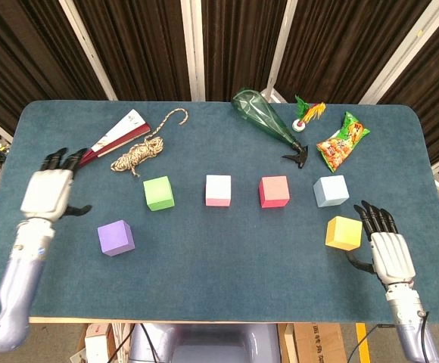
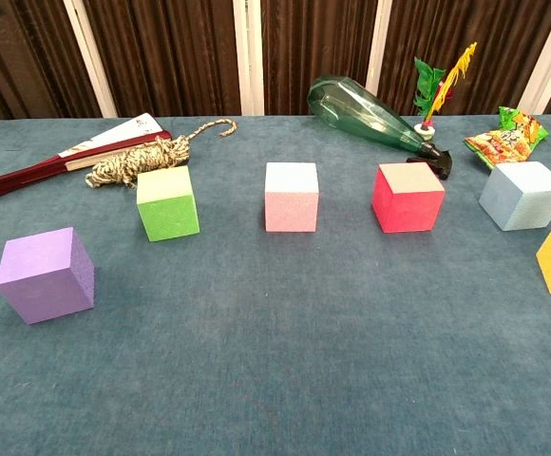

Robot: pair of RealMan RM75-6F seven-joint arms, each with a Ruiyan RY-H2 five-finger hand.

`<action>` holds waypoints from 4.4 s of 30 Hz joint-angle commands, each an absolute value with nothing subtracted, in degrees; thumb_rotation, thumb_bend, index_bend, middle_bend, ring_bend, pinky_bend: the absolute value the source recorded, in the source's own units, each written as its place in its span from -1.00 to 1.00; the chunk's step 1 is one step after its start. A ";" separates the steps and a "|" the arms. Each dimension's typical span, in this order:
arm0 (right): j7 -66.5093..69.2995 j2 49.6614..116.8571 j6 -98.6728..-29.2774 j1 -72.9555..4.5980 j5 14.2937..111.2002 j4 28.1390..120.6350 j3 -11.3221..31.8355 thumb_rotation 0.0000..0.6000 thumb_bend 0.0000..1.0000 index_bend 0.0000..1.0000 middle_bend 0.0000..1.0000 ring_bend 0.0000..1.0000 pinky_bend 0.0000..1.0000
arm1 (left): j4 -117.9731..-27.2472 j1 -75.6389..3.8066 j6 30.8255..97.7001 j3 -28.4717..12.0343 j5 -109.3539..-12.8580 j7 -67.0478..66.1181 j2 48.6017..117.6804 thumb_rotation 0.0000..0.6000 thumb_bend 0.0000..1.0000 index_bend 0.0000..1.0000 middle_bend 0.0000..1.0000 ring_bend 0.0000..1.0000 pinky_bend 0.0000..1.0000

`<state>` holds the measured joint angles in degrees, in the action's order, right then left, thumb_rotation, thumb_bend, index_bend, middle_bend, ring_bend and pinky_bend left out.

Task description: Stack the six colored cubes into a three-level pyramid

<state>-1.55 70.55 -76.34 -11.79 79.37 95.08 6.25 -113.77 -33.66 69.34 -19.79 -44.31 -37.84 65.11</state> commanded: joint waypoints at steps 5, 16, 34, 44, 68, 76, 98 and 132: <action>0.27 69.88 -75.08 -11.97 77.66 95.35 6.87 1.00 -0.42 -1.00 -1.00 -1.00 -1.00 | -106.80 -42.87 68.74 -20.66 -33.51 -46.09 73.25 1.00 -0.86 -1.00 -0.68 -0.92 -0.82; 0.76 69.84 -74.28 -12.42 77.81 95.20 6.75 1.00 -0.42 -1.00 -1.00 -1.00 -1.00 | -96.69 -49.50 65.70 -19.13 -24.45 -49.03 81.85 1.00 -0.83 -1.00 -0.62 -0.92 -0.82; 2.05 69.29 -72.98 -12.74 76.87 95.62 6.74 1.00 -0.42 -1.00 -1.00 -1.00 -1.00 | -87.14 -54.91 61.75 -17.85 -19.86 -47.32 90.14 1.00 -0.52 -1.00 -0.58 -0.90 -0.82; 2.44 69.08 -72.58 -12.84 76.59 95.91 6.67 1.00 -0.42 -1.00 -1.00 -1.00 -1.00 | -82.78 -56.74 60.17 -17.53 -18.26 -46.96 93.03 1.00 -0.39 -1.00 -0.53 -0.89 -0.82; 2.91 68.96 -72.21 -12.95 76.07 96.36 6.68 1.00 -0.42 -1.00 -1.00 -1.00 -1.00 | -81.63 -58.57 57.08 -18.65 -27.53 -40.40 93.19 1.00 -0.36 -0.91 -0.27 -0.85 -0.82; 3.25 68.83 -72.16 -12.94 75.83 96.40 6.77 1.00 -0.42 -1.00 -1.00 -1.00 -1.00 | -77.12 -61.14 48.30 -18.78 -28.80 -37.18 93.33 1.00 -0.36 -0.91 -0.27 -0.85 -0.82; 4.01 68.88 -71.15 -13.36 74.43 96.06 7.32 1.00 -0.42 -1.00 -1.00 -1.00 -1.00 | -66.90 -66.89 39.86 -15.26 -29.19 -34.23 97.16 1.00 -0.36 -0.91 -0.26 -0.85 -0.82; 3.80 68.77 -71.00 -13.37 73.88 96.30 7.33 1.00 -0.42 -1.00 -1.00 -1.00 -1.00 | -65.96 -68.69 39.22 -11.97 -29.11 -31.69 96.24 1.00 -0.36 -0.91 -0.26 -0.85 -0.82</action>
